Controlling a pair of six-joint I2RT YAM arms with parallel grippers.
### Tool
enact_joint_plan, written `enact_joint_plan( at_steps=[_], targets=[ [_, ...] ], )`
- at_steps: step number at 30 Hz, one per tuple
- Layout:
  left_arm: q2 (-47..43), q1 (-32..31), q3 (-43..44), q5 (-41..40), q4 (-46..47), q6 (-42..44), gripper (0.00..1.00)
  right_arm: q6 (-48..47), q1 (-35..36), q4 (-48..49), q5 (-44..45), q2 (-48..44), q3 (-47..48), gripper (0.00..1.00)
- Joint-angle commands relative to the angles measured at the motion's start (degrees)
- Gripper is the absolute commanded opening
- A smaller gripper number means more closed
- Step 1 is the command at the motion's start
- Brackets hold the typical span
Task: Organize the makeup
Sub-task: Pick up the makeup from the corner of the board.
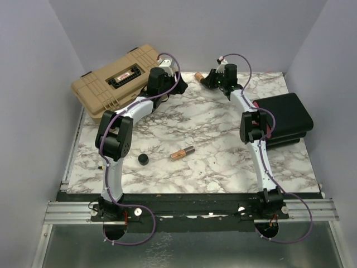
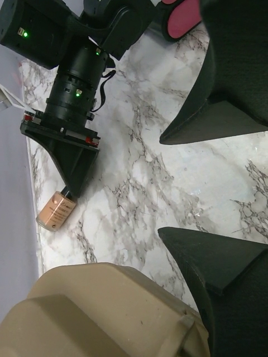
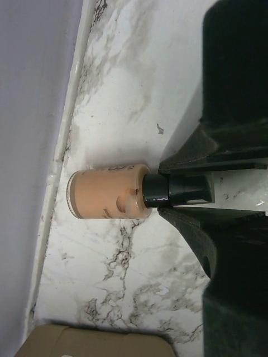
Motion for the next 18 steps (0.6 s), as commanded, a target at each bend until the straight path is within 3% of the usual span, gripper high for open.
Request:
enact_joint_plan(
  at_steps=[1,7,18],
  targets=[
    [-2.4,2.1,-2.4,-2.2,-2.5,-0.8,0.63,-3.7,1.1,-2.5,-0.6,-3.9,-1.2,0.19],
    [-5.2,2.0,-4.6,0.0,-2.1,-0.5,0.63,-4.5,2.2,-2.9,-2.6,-9.9,-10.1,0.10],
    [-19.9,2.0,-15.7,2.4,-0.5,-1.2,0.64,-9.8,8.2,-4.5,-0.5,-34.1,-42.2,0.05]
  ],
)
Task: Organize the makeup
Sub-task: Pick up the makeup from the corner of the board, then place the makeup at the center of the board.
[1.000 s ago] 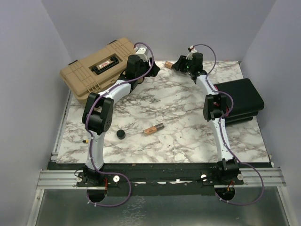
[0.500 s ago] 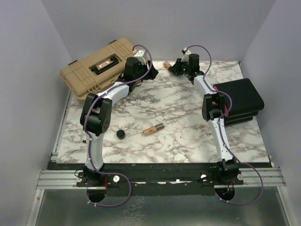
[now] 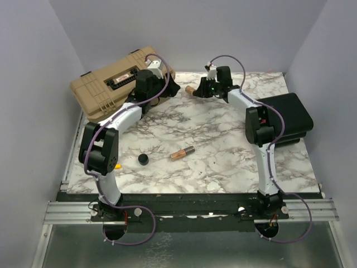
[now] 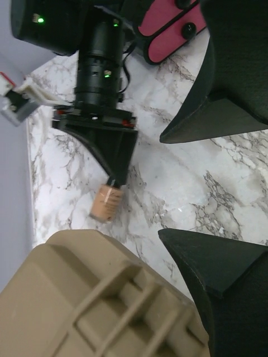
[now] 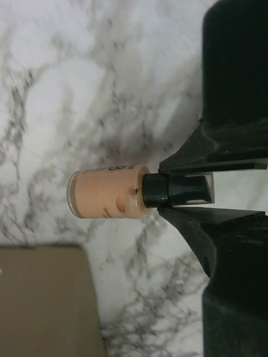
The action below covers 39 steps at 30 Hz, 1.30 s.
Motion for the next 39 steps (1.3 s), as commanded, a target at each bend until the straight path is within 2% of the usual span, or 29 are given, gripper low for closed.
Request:
enact_joint_plan(
  at_steps=[1,8,15,18,21,27,31,39],
  targets=[
    [-8.5,0.9,-5.1,0.4,0.8,-1.4,0.65,-2.9,3.4,0.4,0.9,-12.3,-13.5,0.05],
    [-19.2,0.8,-13.8,2.6,0.2,-2.9,0.65,-4.7,9.7,0.8,-3.0,-27.9,-34.1,0.04],
    [-31.8,0.8,-23.1,-0.2,-3.3,-2.8,0.65,-1.3,17.4,5.2,-1.8,-33.1,-45.6,0.05],
    [-37.1,0.8,-27.3,-3.6,-4.5,-4.1,0.65,2.2,21.2,5.3,8.7,-33.1,-46.3,0.05],
    [-41.2,0.8,-29.8,-6.3,-5.5,-4.9,0.65,4.5,25.4,10.0,17.8,-33.8,-48.0,0.08],
    [-45.3,0.8,-31.5,-8.1,-7.7,-5.9,0.66,9.2,28.6,11.0,27.3,-32.6,-47.5,0.12],
    [-46.3,0.8,-31.7,-8.8,-9.2,-6.2,0.66,10.5,29.4,7.5,25.9,-31.1,-45.7,0.11],
    [-47.0,0.8,-31.9,-8.8,-9.4,-6.7,0.66,8.0,32.9,3.3,24.5,-27.7,-41.8,0.27]
  ],
)
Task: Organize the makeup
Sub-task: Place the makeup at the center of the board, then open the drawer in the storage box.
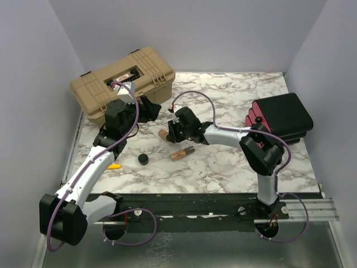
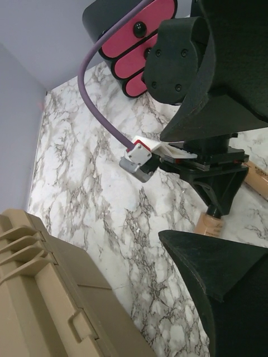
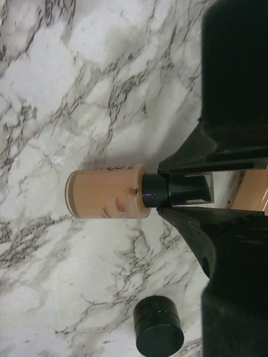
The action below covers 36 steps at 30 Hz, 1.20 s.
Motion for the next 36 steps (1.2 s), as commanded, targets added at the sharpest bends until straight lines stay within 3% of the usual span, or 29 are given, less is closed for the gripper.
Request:
enact_joint_plan(
  at_steps=[1,6,15,20,24,29,36],
  targets=[
    [-1.3,-0.1,-0.5,-1.2,-0.9,-0.8,0.66,-0.8,1.9,-2.7,0.4,2.8,2.7,0.29],
    [-1.3,-0.1,-1.0,-1.1,-1.0,-1.2,0.66,-1.7,2.3,-3.4,-1.0,3.5,3.1,0.37],
    [-1.1,-0.1,-1.3,-1.1,-1.0,-1.0,0.66,-1.7,2.5,-4.0,-3.7,3.5,4.4,0.40],
    [-0.8,-0.2,-0.7,0.1,-1.0,-0.9,0.66,-2.2,2.5,-4.7,-4.1,-0.6,4.8,0.60],
    [-1.2,-0.2,0.4,0.4,-1.0,-0.5,0.66,-3.3,2.5,-6.2,1.0,-6.8,4.4,0.67],
    [-0.8,-0.2,2.6,2.8,-1.0,0.0,0.68,-5.9,1.5,-7.6,15.8,-16.2,2.7,0.77],
    [4.1,-3.4,5.8,5.4,-0.9,2.5,0.68,-4.2,-15.5,-14.1,26.1,-23.1,6.6,0.78]
  ],
)
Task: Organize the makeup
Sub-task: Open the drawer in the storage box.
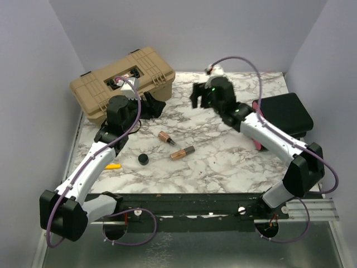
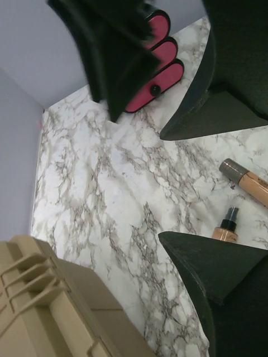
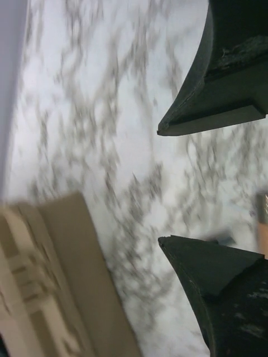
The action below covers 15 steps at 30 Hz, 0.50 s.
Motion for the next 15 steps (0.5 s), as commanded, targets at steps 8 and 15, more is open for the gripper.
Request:
enact_joint_plan(
  at_steps=[8,15],
  targets=[
    [13.8,-13.3,8.9,2.1,-1.2,11.4,0.68,0.4,-32.8,-15.6,10.7,2.5,14.2,0.79],
    [22.1,-16.9,11.7,0.3,-1.6,13.1,0.68,5.2,-49.8,-19.7,1.6,8.2,18.7,0.80]
  ],
)
